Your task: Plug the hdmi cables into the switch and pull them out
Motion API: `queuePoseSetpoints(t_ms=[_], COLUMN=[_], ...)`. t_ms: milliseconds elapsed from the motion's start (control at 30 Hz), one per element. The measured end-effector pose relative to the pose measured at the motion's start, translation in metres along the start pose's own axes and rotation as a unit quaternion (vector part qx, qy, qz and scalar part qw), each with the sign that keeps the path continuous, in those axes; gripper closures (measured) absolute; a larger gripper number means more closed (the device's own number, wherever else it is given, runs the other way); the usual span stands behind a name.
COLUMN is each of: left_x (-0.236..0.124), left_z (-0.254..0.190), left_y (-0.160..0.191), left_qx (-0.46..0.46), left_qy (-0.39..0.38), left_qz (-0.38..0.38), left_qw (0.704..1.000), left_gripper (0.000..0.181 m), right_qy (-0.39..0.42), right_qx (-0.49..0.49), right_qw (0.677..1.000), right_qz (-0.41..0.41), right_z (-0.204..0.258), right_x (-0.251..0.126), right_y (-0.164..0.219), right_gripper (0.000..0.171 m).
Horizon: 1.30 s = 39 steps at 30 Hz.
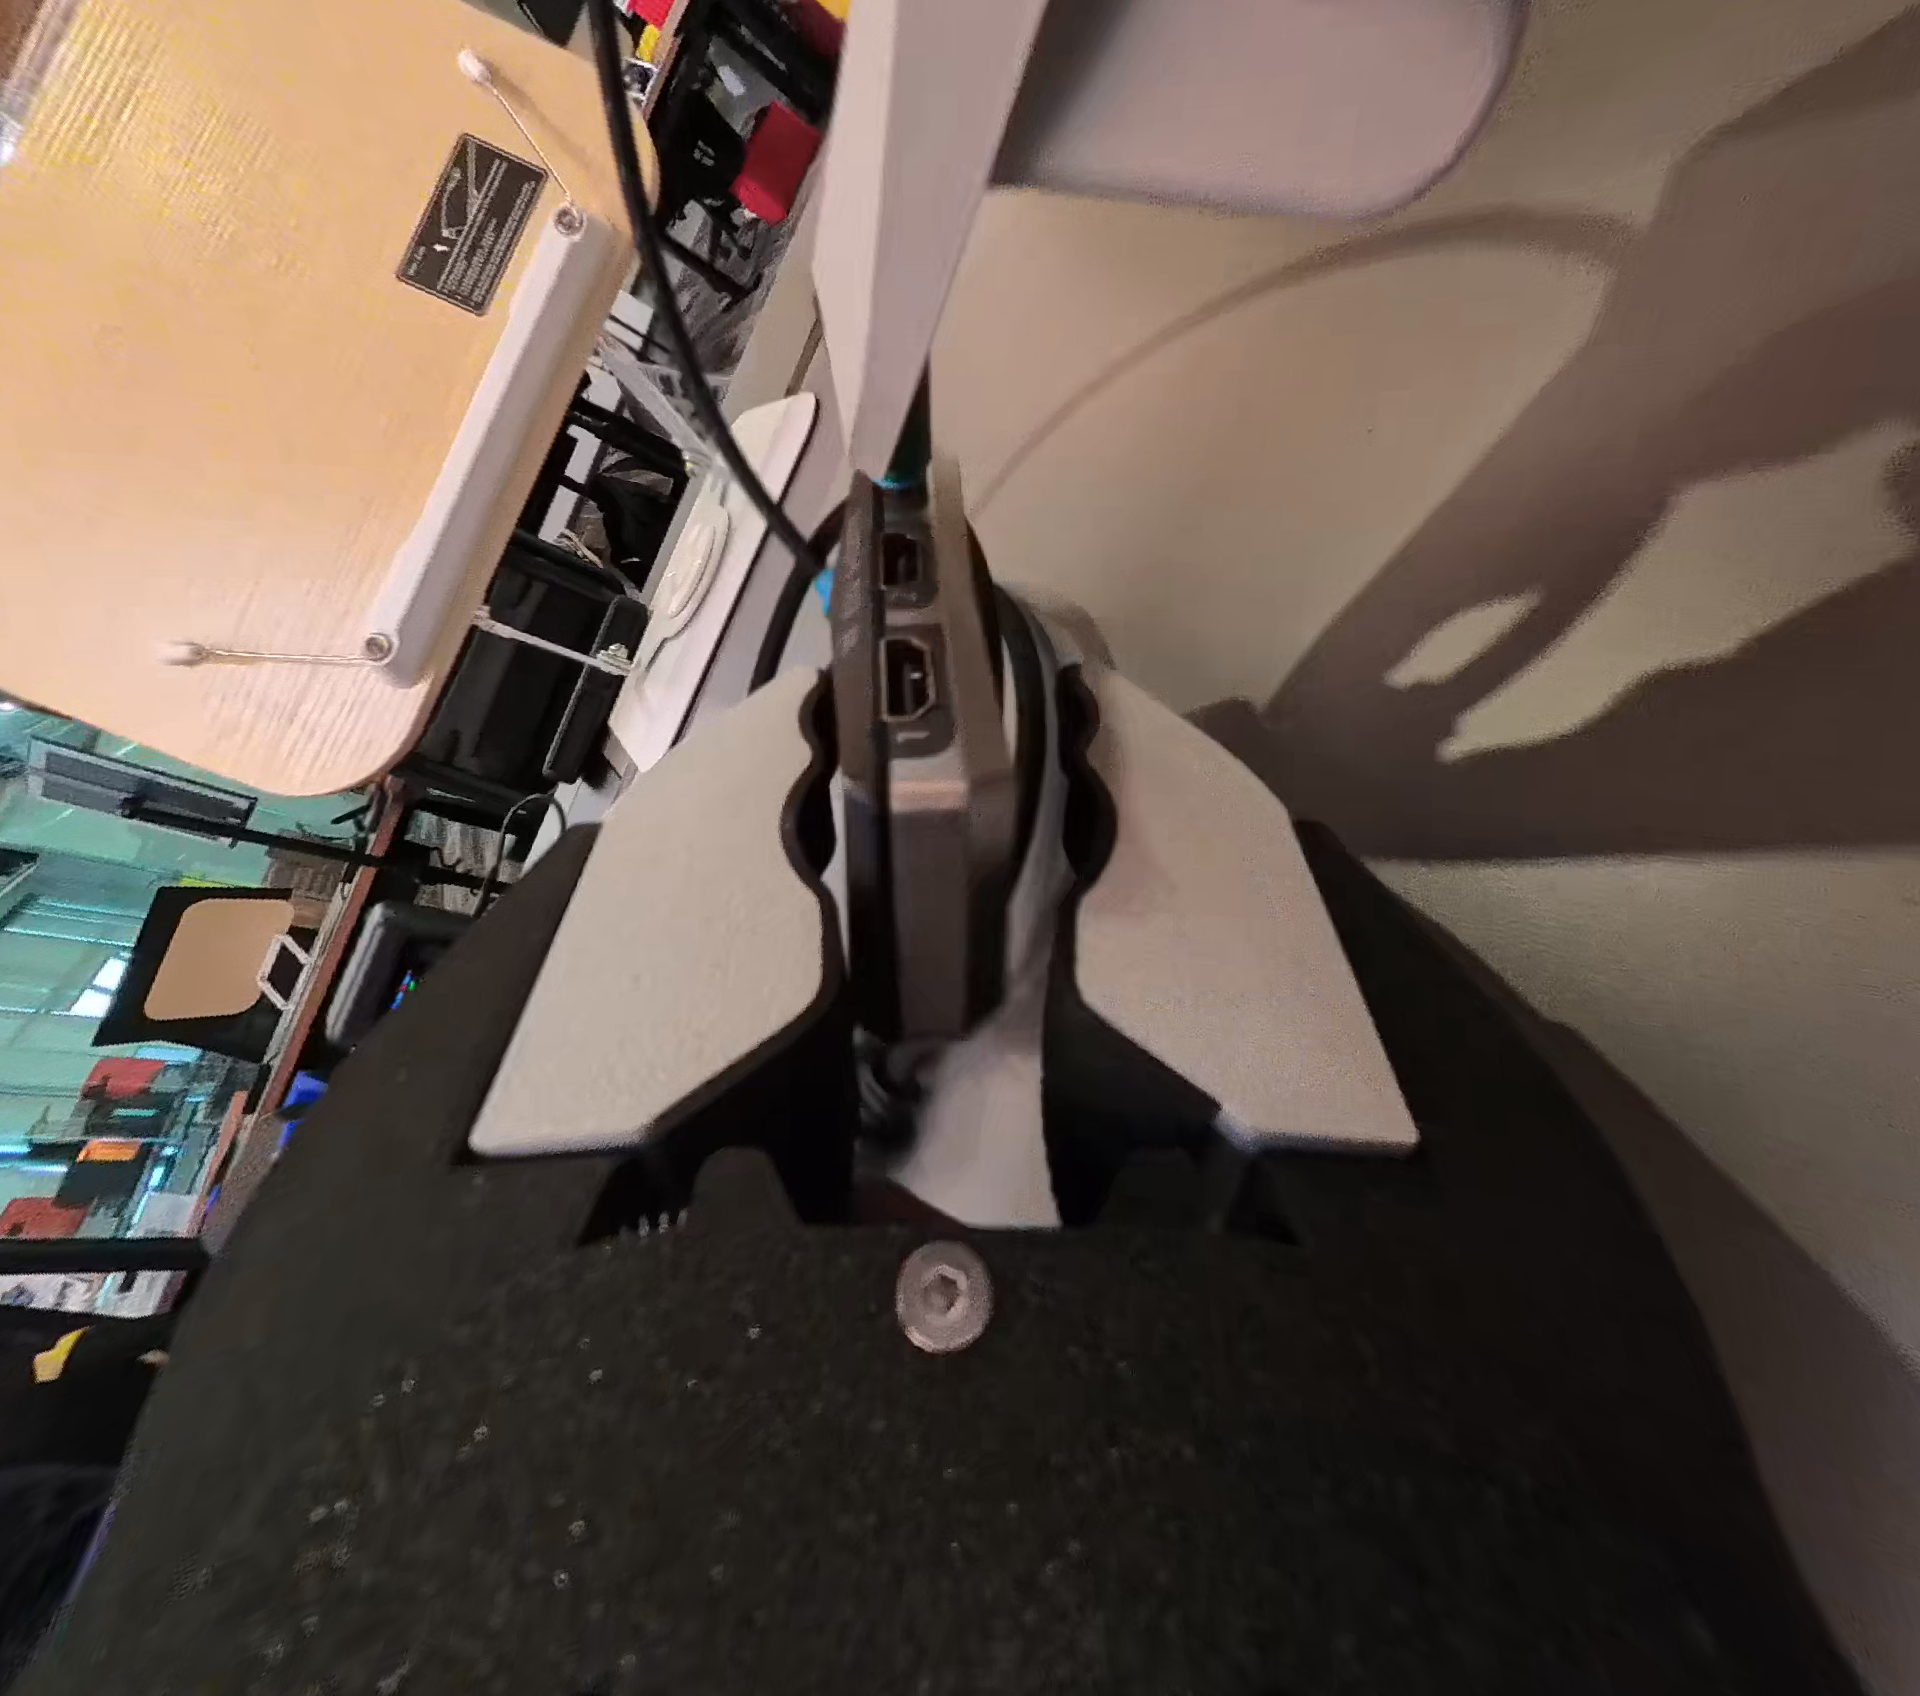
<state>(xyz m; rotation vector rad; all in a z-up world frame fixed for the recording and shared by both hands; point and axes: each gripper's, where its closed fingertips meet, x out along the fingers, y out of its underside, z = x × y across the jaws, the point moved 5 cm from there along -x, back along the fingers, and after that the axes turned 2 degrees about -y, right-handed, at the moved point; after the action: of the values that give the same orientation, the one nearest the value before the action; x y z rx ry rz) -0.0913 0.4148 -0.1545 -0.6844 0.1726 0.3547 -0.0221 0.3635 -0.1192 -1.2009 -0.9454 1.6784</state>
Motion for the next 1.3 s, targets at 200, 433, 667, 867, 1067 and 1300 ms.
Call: queuePoseSetpoints(t_ms=[200,433,667,867,1067,1300], left_x=[-0.002,0.006,0.015,0.006,0.002,0.004], left_z=[0.0,0.007,0.047,0.055,0.052,0.043], left_y=[-0.016,-0.009,0.048,0.039,0.034,0.035], left_qx=[0.006,0.008,-0.034,-0.064,-0.069,-0.056], left_qy=[-0.037,-0.044,-0.094,-0.101,-0.099,-0.087], left_qz=[0.026,0.071,0.153,0.108,0.089,0.095], left_qw=[0.999,0.996,0.983,0.987,0.989,0.99], left_gripper=[0.145,0.159,0.159,0.159,0.159,0.159], right_qy=[0.022,0.017,0.058,0.001,-0.047,-0.029], right_qx=[-0.02,-0.021,-0.01,-0.002,-0.057,-0.023], right_qw=[0.999,0.999,0.996,1.0,0.997,0.999], right_qz=[0.011,0.018,-0.065,-0.022,0.015,-0.009], right_z=[0.002,0.009,-0.006,-0.007,0.01,0.01], right_x=[0.004,0.008,-0.028,-0.047,-0.1,-0.182], right_y=[0.002,0.005,-0.023,-0.037,-0.082,-0.097], right_gripper=[0.151,0.151,0.151,0.151,0.151,0.152])
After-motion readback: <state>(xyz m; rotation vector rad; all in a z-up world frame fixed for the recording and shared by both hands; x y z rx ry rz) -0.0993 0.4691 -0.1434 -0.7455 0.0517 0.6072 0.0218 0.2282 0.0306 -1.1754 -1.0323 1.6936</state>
